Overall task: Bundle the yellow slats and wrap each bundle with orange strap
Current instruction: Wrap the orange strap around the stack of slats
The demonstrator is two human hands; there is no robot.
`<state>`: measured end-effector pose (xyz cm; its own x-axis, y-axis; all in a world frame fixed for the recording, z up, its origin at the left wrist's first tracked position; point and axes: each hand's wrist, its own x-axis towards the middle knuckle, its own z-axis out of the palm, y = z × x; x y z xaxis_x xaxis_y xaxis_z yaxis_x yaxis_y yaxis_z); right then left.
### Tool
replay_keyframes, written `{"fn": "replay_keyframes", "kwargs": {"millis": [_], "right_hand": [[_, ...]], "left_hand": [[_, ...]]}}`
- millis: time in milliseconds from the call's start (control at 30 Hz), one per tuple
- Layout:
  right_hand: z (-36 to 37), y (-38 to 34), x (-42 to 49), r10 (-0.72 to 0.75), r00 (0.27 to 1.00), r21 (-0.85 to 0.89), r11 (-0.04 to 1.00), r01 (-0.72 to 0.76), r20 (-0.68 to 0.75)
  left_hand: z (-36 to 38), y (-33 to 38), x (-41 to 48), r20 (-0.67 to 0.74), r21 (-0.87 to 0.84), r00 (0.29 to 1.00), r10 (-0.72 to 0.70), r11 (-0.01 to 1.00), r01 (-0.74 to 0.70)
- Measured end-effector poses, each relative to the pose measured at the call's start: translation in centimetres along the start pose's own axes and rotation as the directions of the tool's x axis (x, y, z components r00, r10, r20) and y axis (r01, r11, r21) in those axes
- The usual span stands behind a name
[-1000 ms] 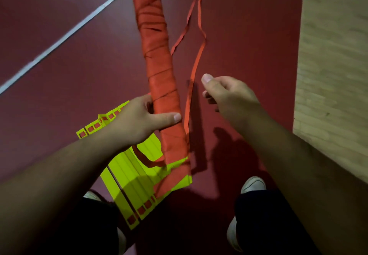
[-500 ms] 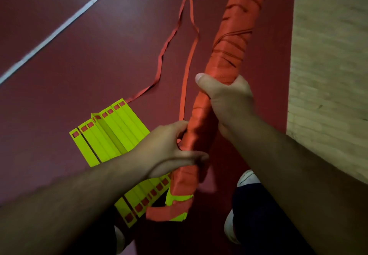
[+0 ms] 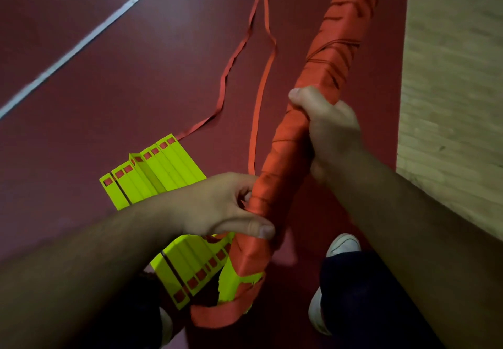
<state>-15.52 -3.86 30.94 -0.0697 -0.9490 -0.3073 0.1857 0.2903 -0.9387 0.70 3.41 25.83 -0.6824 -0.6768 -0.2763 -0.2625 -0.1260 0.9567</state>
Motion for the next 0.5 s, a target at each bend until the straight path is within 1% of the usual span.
{"fn": "replay_keyframes", "kwargs": {"millis": [67,133,200,267,333,367,400,433,467,500], "right_hand": [[-0.1,-0.3,-0.4,0.023,0.995,0.089,0.996,-0.031,0.097],[-0.2,-0.6,-0.6,0.053,0.981,0.142,0.987,-0.080,0.185],[-0.3,-0.8,-0.5,0.073,0.974,0.171,0.979,-0.110,0.213],[0.0,-0.6,-0.3,0.068,0.984,0.120,0.989,-0.088,0.162],[0.4,-0.1,-0.4,0.067,0.991,0.012,0.998,-0.069,0.112],[0.5,0.3,-0.3,0.069,0.993,-0.033,0.997,-0.066,0.100],[0.6,0.7,-0.3,0.073,0.993,-0.057,0.996,-0.068,0.088],[0.6,0.9,-0.3,0.079,0.994,-0.060,0.995,-0.074,0.079],[0.5,1.0,-0.3,0.091,0.993,-0.051,0.995,-0.088,0.069],[0.4,0.9,-0.2,0.109,0.992,-0.032,0.994,-0.107,0.064]], "left_hand": [[0.1,0.6,-0.4,0.051,-0.043,0.999,0.015,0.999,-0.013],[0.1,0.9,-0.6,0.032,-0.072,0.999,0.019,0.997,-0.016],[0.3,0.8,-0.5,-0.044,-0.114,0.999,0.014,0.993,-0.019],[0.8,0.6,-0.1,-0.177,-0.110,0.984,-0.020,0.994,0.001],[1.1,0.6,0.2,-0.370,0.013,0.928,-0.048,0.998,0.057],[1.1,0.6,0.4,-0.439,0.109,0.897,-0.055,0.987,0.114],[1.1,0.5,0.5,-0.472,0.193,0.880,-0.054,0.968,0.163],[1.1,0.6,0.5,-0.471,0.240,0.881,-0.040,0.955,0.171],[1.1,0.5,0.5,-0.444,0.255,0.896,-0.023,0.955,0.151],[1.1,0.4,0.5,-0.392,0.221,0.920,-0.007,0.970,0.101]]}}
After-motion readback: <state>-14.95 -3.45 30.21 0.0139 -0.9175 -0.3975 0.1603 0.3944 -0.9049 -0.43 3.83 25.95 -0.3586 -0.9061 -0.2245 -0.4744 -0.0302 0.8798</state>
